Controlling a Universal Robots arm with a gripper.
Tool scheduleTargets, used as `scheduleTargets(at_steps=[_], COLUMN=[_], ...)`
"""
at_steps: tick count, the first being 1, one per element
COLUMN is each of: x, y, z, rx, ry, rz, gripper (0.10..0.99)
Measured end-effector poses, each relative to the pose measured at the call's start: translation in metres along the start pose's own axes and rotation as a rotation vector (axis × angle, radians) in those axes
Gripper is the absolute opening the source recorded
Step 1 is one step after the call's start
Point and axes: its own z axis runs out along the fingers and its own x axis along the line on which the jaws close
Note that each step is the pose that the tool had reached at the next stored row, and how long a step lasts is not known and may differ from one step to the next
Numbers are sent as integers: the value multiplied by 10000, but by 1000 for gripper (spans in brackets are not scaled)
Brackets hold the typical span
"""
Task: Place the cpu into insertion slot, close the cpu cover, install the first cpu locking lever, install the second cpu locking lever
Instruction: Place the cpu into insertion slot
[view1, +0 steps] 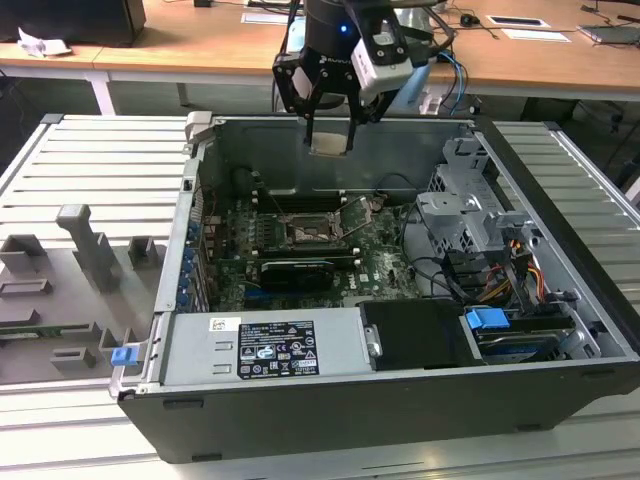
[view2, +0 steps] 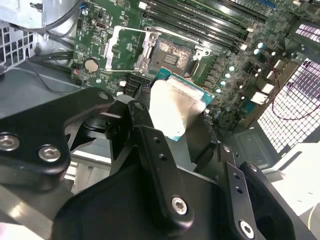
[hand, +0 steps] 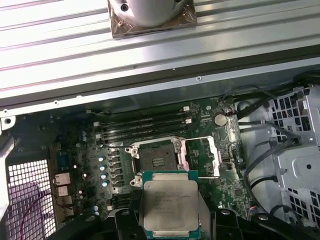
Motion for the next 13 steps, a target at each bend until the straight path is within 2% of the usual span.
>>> scheduleTargets(at_steps=[13], x=[0], y=[-1], z=[14], rx=[46], ry=[-105], rz=[1103], gripper=[525])
